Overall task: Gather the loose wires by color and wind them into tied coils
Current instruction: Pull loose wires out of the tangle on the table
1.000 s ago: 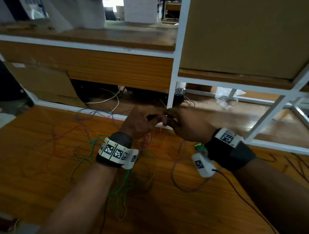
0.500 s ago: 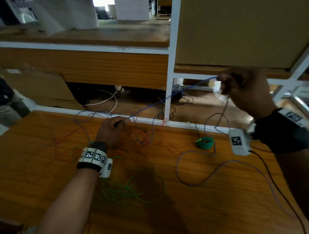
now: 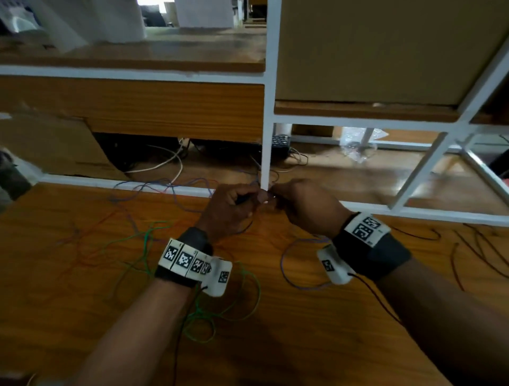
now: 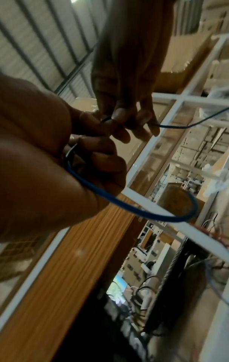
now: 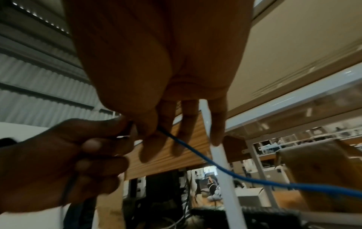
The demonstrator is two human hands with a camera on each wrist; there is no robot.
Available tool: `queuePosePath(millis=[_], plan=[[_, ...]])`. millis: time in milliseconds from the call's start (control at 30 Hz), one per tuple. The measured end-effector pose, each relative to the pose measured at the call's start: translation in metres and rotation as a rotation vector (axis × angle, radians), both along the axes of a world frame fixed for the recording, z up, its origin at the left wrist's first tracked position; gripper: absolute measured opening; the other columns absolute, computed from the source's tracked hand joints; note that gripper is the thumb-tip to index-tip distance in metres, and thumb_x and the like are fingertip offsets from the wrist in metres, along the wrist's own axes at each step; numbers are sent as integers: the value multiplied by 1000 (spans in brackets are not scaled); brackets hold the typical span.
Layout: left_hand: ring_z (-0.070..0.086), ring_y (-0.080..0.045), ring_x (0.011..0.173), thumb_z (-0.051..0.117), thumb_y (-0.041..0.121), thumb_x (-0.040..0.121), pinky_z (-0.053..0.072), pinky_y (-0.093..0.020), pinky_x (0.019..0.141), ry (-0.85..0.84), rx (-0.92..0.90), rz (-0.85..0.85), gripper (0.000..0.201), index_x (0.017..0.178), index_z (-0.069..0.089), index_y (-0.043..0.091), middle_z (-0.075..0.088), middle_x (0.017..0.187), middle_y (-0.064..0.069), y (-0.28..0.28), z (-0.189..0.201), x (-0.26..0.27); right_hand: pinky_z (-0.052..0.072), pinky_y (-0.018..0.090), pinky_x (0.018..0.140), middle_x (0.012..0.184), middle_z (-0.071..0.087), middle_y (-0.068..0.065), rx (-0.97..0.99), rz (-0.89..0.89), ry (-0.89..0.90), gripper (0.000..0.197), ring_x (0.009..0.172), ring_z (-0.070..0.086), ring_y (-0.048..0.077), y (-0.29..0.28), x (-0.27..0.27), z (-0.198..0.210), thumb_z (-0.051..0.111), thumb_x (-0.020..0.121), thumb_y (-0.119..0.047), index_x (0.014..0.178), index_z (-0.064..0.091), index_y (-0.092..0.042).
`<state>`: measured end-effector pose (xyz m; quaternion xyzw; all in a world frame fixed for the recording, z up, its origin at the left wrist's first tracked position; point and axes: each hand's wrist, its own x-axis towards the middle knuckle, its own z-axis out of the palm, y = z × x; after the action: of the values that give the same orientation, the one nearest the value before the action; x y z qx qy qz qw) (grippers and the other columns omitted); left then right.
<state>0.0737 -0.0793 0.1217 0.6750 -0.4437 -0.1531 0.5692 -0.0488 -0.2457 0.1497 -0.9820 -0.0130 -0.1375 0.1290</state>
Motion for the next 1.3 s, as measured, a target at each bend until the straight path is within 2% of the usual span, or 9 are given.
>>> queuePosePath(millis=[133,367,533,667,833,967,1067,1200,1300], plan=[[49,-13,53,55,19,99,40,-24,51,237,16,-118,22,101,75,10,56,57,-2,4,-4,-30,55,40,72,90,77,0,92,-63,-151,20,83,72,23,-52,-54,23,58,100,-21,100,77,-15],[71,-32,88,55,17,98,59,-40,76,715,-42,-515,19,109,65,5,72,102,-24,-48,-2,-113,52,26,82,119,66,5,112,-425,-174,40,99,69,21,-99,-139,-1,74,94,-35,132,69,-22],[59,-37,124,44,11,104,51,-45,103,1063,-189,-495,21,124,48,2,63,129,-25,-86,-6,-167,57,33,77,92,76,-9,733,-583,-363,33,89,71,6,-45,-193,-31,55,100,-57,96,76,-31],[63,-29,121,42,11,103,51,-39,102,1133,-151,-417,32,132,41,-1,67,126,-18,-91,-14,-194,58,35,78,98,78,0,1060,-468,-313,30,90,73,22,13,-226,-68,64,95,-58,118,69,-41],[65,-26,118,50,13,100,52,-41,101,878,-41,-484,11,109,48,7,71,120,-14,-80,-33,-213,59,39,76,87,72,7,989,-608,-350,35,79,71,19,34,-253,-95,66,98,-42,129,66,-26],[70,-20,85,68,27,92,56,-41,73,289,-32,-370,10,97,66,19,75,93,1,-63,-29,-206,55,47,68,78,67,2,902,-582,-397,38,72,68,24,47,-273,-87,53,105,-42,96,74,-11],[57,-13,61,77,39,79,47,-28,57,-70,-67,-254,24,77,59,23,57,66,3,-49,-11,-207,52,35,63,67,64,8,1033,-529,-456,33,63,65,21,48,-287,-72,52,104,-27,89,71,-4],[55,-15,102,80,46,77,42,-29,91,-639,-85,-208,40,106,66,21,60,108,3,-59,0,-232,47,33,53,58,48,5,1070,-473,-464,35,53,51,21,36,-303,-65,47,105,-22,87,66,2],[61,-7,102,66,46,89,47,-39,93,-447,30,-397,31,119,64,37,65,108,19,-65,-5,-261,39,45,50,57,42,2,1149,-355,-496,35,51,40,29,25,-337,-58,47,107,-25,86,67,-5]])
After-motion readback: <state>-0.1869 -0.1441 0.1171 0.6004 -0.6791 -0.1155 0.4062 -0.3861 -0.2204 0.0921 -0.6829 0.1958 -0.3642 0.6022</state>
